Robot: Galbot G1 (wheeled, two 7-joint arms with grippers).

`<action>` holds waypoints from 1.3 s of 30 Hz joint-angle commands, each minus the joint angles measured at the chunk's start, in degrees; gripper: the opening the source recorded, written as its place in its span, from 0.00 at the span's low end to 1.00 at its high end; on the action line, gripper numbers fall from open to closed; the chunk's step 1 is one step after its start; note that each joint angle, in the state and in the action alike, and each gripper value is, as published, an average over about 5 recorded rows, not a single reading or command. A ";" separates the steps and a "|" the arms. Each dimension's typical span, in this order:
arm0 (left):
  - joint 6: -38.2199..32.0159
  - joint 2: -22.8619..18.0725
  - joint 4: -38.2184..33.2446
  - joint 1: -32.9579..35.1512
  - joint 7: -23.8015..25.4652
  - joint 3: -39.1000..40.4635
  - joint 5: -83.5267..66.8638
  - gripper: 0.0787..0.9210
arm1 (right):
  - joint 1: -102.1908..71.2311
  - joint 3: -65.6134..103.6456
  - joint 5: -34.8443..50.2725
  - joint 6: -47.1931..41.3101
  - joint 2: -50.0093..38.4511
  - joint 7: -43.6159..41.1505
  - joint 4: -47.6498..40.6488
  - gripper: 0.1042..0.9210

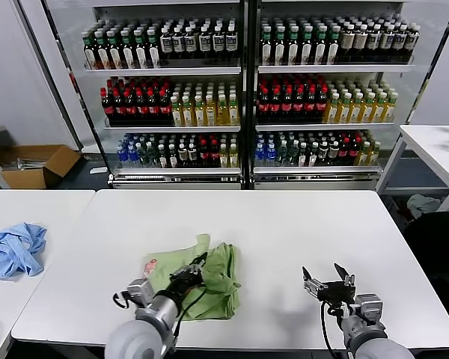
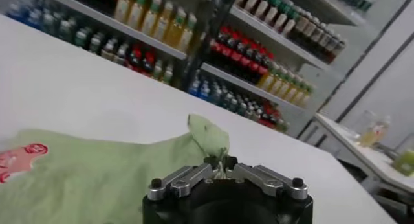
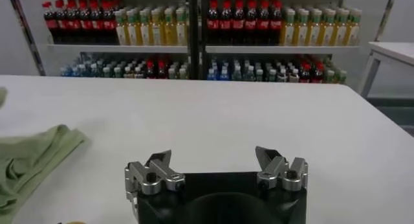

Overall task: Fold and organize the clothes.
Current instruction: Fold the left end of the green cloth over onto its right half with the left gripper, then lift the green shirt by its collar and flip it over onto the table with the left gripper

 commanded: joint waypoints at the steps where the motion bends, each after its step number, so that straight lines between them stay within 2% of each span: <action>1: -4.81 -3.28 6.50 -2.57 3.91 6.64 4.28 0.06 | 0.18 0.03 -0.06 0.01 -0.02 -0.02 0.26 0.88; 3: -6.50 -3.41 5.99 -2.29 5.45 6.90 5.32 0.11 | 0.34 -0.14 -0.06 -0.02 -0.01 -0.02 0.35 0.88; 6: -8.13 -2.50 1.27 -0.75 6.91 5.94 6.34 0.21 | 0.66 -0.48 -0.04 -0.07 -0.05 -0.04 0.40 0.88; 10: -7.41 1.84 -9.05 4.04 6.84 -0.38 7.25 0.35 | 1.42 -1.00 0.04 -0.08 -0.21 -0.06 0.09 0.88; 12: -5.89 4.86 -11.17 7.38 6.09 -6.24 9.70 0.41 | 1.89 -1.31 0.10 -0.07 -0.27 -0.10 -0.14 0.88; 14: -4.60 7.67 -9.79 10.97 5.50 -12.46 14.91 0.49 | 2.37 -1.68 0.15 -0.03 -0.29 -0.14 -0.44 0.88; 17: -3.87 9.59 -3.66 14.60 5.52 -17.92 22.37 0.59 | 3.05 -2.33 0.14 0.00 -0.23 -0.17 -1.00 0.88; 20: -3.10 8.91 1.12 15.25 4.91 -18.27 23.55 0.69 | 3.49 -2.90 0.08 -0.02 -0.18 -0.16 -1.42 0.88; 25: -1.47 6.68 4.05 12.38 4.74 -16.26 20.21 0.85 | 3.46 -2.97 0.01 -0.12 -0.37 -0.11 -1.34 0.88; 29: -1.02 6.21 6.36 9.95 4.74 -15.44 19.79 0.88 | 2.93 -2.36 0.00 -0.09 -0.39 -0.11 -1.15 0.88; 39: 0.34 6.53 8.17 8.30 4.08 -15.35 16.22 0.87 | 2.59 -2.40 -0.44 -0.01 0.04 -0.27 -1.06 0.88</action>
